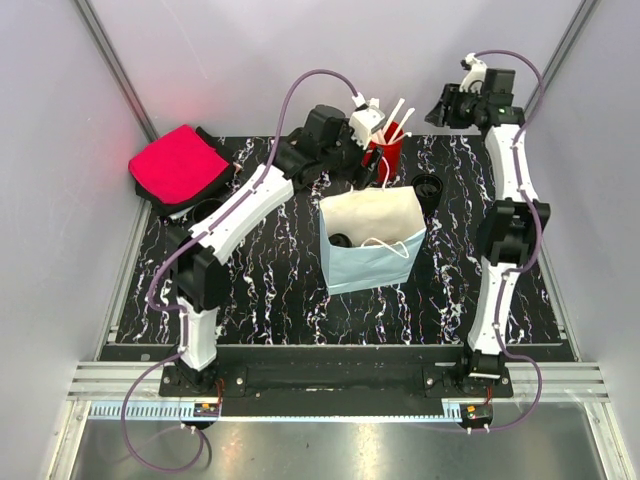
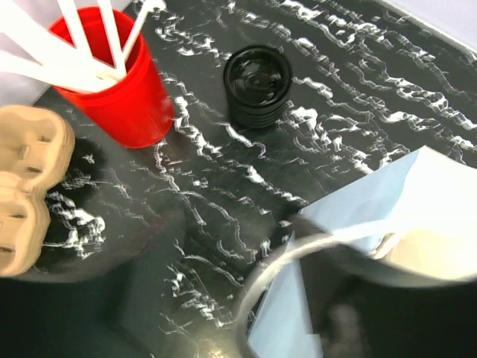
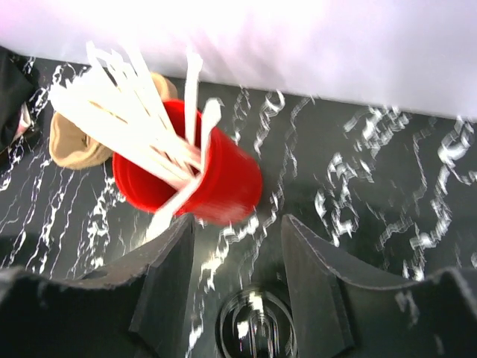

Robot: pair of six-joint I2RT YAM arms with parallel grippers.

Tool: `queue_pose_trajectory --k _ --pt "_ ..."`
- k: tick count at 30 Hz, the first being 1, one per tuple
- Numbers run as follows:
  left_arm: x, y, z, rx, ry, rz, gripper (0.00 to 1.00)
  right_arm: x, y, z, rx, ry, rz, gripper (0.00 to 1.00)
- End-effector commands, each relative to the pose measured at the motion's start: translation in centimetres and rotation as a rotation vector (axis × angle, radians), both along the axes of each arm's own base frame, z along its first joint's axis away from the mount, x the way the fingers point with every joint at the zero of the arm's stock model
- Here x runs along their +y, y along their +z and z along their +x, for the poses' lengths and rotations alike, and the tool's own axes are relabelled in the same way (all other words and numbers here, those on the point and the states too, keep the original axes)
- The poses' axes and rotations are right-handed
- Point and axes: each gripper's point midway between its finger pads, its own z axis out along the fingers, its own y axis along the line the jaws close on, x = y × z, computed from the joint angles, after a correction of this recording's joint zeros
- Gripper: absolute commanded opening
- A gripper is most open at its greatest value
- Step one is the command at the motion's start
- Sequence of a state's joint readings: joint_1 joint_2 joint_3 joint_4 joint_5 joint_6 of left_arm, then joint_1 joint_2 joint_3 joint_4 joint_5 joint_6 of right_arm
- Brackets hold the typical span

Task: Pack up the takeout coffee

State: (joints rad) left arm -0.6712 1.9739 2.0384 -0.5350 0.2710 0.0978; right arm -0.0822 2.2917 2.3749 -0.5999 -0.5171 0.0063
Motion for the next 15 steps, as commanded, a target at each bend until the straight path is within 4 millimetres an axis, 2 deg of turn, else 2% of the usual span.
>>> queue_pose_trajectory --k 1,2,3,4,8,10,11,15 --pt "3.1 5.4 -0.5 -0.144 0.070 -0.001 0.83 2.5 3.4 2.2 -0.128 0.051 0.018 0.56" --pt "3.7 6.1 -0.9 -0.157 0.078 0.004 0.87 3.1 2.0 3.0 -0.112 0.053 0.033 0.56" --pt "4.1 6.3 -1.0 -0.166 0.086 0.012 0.94 3.3 2.8 3.6 -0.152 0.057 0.039 0.56" --pt "4.6 6.5 -1.1 -0.177 0.087 0.029 0.99 3.7 2.6 3.9 -0.162 0.067 0.050 0.57" --pt "6.3 8.2 -1.3 -0.207 0.102 0.038 0.99 5.3 1.2 5.5 -0.193 0.077 0.066 0.56" --pt "7.2 8.5 -1.0 -0.203 0.110 0.033 0.99 5.2 1.1 6.1 -0.214 0.065 0.061 0.55" --pt "7.5 9.0 -0.9 -0.209 0.113 0.025 0.99 7.1 0.7 6.1 -0.214 0.091 0.061 0.53" --pt "8.8 9.3 -0.3 -0.200 0.129 0.012 0.99 8.1 1.1 6.7 -0.262 0.084 0.052 0.51"
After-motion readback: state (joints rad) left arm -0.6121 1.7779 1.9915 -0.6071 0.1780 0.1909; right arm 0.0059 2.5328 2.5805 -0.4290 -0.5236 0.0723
